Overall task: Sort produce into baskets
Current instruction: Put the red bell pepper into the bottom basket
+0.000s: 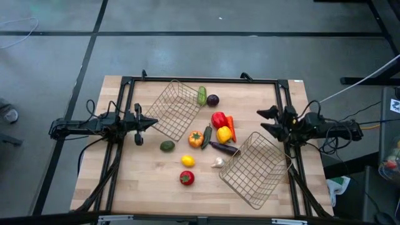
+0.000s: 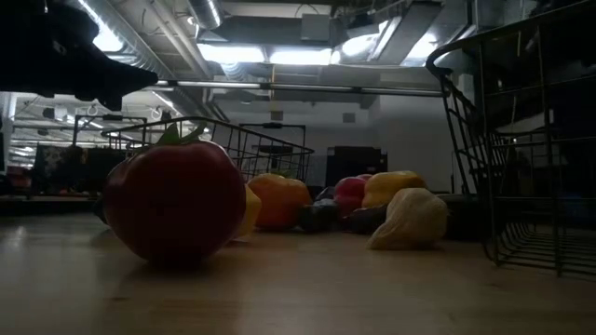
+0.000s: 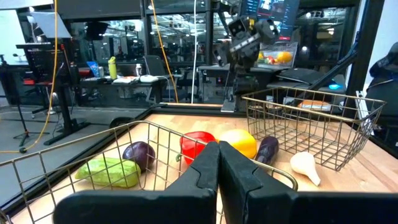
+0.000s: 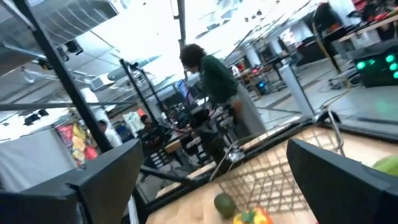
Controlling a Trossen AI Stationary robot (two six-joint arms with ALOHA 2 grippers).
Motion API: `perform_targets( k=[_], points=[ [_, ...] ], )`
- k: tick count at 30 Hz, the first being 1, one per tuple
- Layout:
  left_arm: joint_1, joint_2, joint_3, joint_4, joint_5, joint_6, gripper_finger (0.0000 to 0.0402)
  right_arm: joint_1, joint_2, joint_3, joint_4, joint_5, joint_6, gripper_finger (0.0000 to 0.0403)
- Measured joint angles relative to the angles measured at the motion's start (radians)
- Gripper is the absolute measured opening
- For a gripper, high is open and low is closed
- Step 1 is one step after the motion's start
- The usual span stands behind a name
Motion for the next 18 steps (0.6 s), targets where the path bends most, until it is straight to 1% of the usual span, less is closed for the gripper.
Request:
perform_targets(
  k=[4, 8, 13, 15, 18],
  points=[
    [0.0, 0.0, 0.0, 0.0, 0.0, 0.0, 0.0, 0.0, 0.118, 0.094, -0.057, 0.066, 0.001, 0.0397],
    [0.0, 0.0, 0.0, 0.0, 0.0, 0.0, 0.0, 0.0, 0.277, 0.218, -0.166, 0.153, 0.001, 0.0397],
    [0.0, 0.0, 0.0, 0.0, 0.0, 0.004, 0.0, 0.0, 0.487, 0.404, -0.329, 0.32, 0.037, 0.0397],
    [0.0, 0.0, 0.0, 0.0, 0.0, 0.004, 0.0, -0.004, 0.576, 0.485, -0.405, 0.367, 0.06, 0.0397],
    [0.0, 0.0, 0.0, 0.0, 0.0, 0.003, 0.0, -0.034, 0.7, 0.601, -0.518, 0.376, 0.081, 0.0397]
  ],
)
